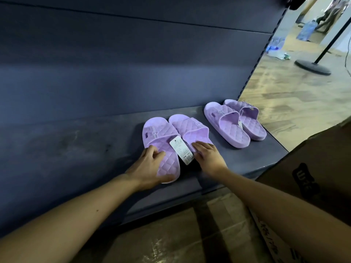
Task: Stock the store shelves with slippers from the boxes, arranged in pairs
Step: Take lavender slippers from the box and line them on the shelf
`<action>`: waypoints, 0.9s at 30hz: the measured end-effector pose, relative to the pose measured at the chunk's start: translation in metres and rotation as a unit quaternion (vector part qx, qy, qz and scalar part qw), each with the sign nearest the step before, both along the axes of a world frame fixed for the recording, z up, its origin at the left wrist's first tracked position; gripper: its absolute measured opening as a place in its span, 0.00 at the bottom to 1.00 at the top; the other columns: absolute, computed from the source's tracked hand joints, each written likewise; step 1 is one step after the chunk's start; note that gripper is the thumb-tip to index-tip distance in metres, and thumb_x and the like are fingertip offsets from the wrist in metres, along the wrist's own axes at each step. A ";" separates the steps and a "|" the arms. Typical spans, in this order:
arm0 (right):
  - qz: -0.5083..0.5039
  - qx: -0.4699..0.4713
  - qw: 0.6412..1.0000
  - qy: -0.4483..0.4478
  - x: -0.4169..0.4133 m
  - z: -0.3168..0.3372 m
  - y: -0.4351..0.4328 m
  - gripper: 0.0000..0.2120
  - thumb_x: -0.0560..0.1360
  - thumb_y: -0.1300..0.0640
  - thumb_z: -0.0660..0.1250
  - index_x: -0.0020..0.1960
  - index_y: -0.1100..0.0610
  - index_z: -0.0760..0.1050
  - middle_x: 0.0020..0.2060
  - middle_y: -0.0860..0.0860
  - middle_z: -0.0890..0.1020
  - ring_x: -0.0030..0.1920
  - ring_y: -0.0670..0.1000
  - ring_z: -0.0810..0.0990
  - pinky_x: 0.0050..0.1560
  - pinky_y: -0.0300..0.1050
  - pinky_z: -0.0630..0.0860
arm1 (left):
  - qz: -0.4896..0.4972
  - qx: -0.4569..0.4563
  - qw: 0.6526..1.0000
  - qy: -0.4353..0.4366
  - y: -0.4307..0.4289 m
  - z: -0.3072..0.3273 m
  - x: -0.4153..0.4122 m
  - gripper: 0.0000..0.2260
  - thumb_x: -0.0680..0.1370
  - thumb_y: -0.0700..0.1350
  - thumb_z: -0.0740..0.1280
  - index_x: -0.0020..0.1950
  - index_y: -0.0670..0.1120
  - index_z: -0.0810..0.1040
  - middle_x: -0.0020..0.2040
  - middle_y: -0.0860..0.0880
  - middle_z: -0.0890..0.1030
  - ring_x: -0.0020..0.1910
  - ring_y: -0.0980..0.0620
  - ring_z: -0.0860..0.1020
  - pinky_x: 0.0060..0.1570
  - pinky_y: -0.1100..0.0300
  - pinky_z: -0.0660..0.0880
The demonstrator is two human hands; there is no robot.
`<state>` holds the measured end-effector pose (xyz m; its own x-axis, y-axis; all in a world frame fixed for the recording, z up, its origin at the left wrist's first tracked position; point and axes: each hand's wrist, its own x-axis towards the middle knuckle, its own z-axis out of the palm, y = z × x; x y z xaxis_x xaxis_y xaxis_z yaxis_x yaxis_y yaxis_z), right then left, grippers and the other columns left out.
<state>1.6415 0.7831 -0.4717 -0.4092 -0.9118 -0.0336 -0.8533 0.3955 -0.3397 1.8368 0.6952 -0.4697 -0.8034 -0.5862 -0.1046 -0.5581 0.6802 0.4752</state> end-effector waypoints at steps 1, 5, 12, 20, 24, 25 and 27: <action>-0.005 0.000 1.000 -0.005 -0.004 -0.002 -0.003 0.19 0.81 0.56 0.55 0.71 0.54 0.65 0.72 0.51 0.65 0.72 0.53 0.60 0.70 0.40 0.54 | 0.004 -0.001 1.000 0.006 -0.001 -0.001 -0.006 0.44 0.58 0.73 0.53 0.65 0.46 0.67 0.61 0.50 0.63 0.59 0.53 0.64 0.60 0.64 0.64; 0.005 0.027 0.999 -0.026 -0.022 -0.003 -0.014 0.20 0.82 0.57 0.52 0.74 0.55 0.60 0.75 0.52 0.59 0.75 0.52 0.55 0.72 0.39 0.48 | 0.003 -0.028 0.999 0.024 -0.009 -0.004 -0.025 0.49 0.61 0.73 0.52 0.74 0.43 0.59 0.75 0.49 0.57 0.74 0.52 0.52 0.70 0.65 0.50; -0.011 0.032 0.999 -0.016 -0.051 -0.002 -0.049 0.21 0.82 0.58 0.51 0.75 0.53 0.57 0.76 0.51 0.56 0.76 0.51 0.52 0.71 0.39 0.47 | 0.052 -0.009 0.998 0.036 -0.032 -0.002 -0.065 0.43 0.66 0.67 0.66 0.73 0.43 0.61 0.75 0.49 0.59 0.75 0.52 0.51 0.69 0.66 0.51; -0.015 0.044 0.999 -0.013 -0.058 -0.002 -0.057 0.21 0.82 0.58 0.50 0.75 0.52 0.56 0.76 0.50 0.55 0.76 0.52 0.50 0.74 0.45 0.48 | 0.082 0.013 0.995 0.054 -0.037 -0.008 -0.077 0.42 0.65 0.63 0.68 0.72 0.46 0.58 0.72 0.50 0.61 0.74 0.55 0.50 0.67 0.66 0.56; -0.018 0.110 0.994 -0.009 -0.051 0.019 -0.060 0.23 0.82 0.56 0.50 0.76 0.54 0.52 0.76 0.51 0.53 0.76 0.53 0.52 0.74 0.46 0.51 | 0.059 0.012 0.998 -0.002 -0.042 -0.005 -0.075 0.38 0.72 0.60 0.66 0.75 0.47 0.54 0.77 0.52 0.54 0.76 0.55 0.46 0.71 0.60 0.53; -0.018 0.127 0.992 -0.004 -0.049 0.025 -0.060 0.23 0.82 0.55 0.50 0.76 0.56 0.50 0.76 0.51 0.53 0.76 0.53 0.53 0.74 0.45 0.52 | 0.049 -0.004 0.999 -0.006 -0.043 -0.003 -0.071 0.35 0.73 0.60 0.64 0.74 0.47 0.56 0.77 0.51 0.54 0.76 0.54 0.48 0.72 0.59 0.55; -0.020 0.122 0.992 0.003 -0.044 0.040 -0.055 0.25 0.82 0.55 0.51 0.76 0.57 0.49 0.76 0.52 0.53 0.75 0.52 0.54 0.71 0.41 0.51 | 0.027 -0.057 0.998 -0.001 -0.041 0.005 -0.061 0.27 0.76 0.58 0.61 0.72 0.49 0.63 0.75 0.53 0.59 0.75 0.54 0.53 0.72 0.56 0.58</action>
